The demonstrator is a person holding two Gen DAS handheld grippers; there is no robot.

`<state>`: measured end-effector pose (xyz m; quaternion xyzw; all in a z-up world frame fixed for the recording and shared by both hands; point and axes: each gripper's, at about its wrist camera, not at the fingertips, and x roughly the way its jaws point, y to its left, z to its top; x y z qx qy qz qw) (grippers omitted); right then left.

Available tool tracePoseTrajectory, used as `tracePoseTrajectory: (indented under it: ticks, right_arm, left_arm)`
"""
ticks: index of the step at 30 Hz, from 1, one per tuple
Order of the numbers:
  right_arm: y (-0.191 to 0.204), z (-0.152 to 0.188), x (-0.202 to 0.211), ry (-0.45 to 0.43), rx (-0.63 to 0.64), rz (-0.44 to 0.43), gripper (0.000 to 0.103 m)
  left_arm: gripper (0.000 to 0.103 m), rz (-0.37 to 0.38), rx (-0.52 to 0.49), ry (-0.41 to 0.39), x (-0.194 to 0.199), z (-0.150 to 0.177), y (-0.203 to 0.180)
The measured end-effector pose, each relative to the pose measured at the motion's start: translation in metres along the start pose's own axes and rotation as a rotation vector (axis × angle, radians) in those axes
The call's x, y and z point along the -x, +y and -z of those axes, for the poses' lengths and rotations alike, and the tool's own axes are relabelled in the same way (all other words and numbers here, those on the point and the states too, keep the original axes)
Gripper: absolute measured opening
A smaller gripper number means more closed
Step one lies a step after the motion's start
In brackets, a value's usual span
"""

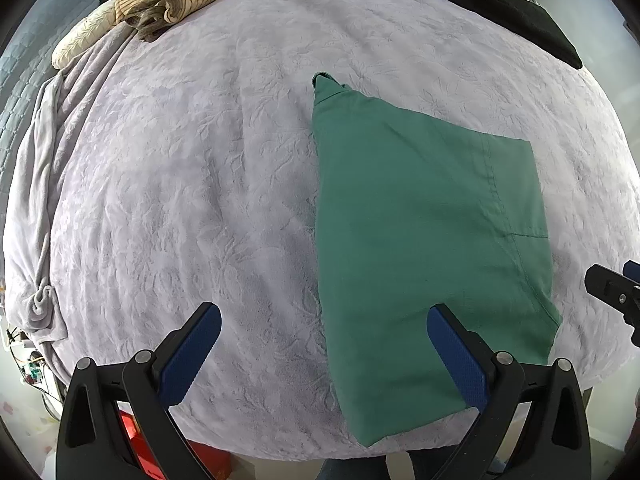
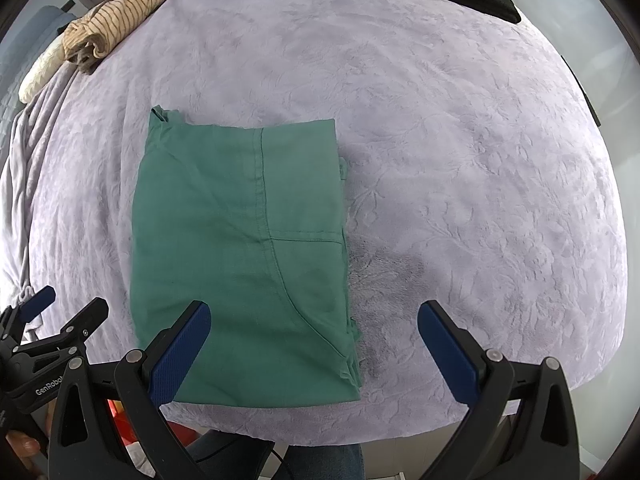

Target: Fold large clothes

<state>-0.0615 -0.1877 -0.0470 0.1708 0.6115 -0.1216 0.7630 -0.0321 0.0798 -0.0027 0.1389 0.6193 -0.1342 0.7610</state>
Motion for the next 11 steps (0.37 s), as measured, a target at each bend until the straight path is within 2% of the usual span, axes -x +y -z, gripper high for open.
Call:
tracePoseTrajectory:
  ticks: [11]
  right_arm:
    - [-0.0027, -0.0059, -0.0055, 0.017, 0.003, -0.002, 0.103]
  left_arm:
    - [0.103, 0.009, -0.022, 0.001, -0.0029, -0.005, 0.0001]
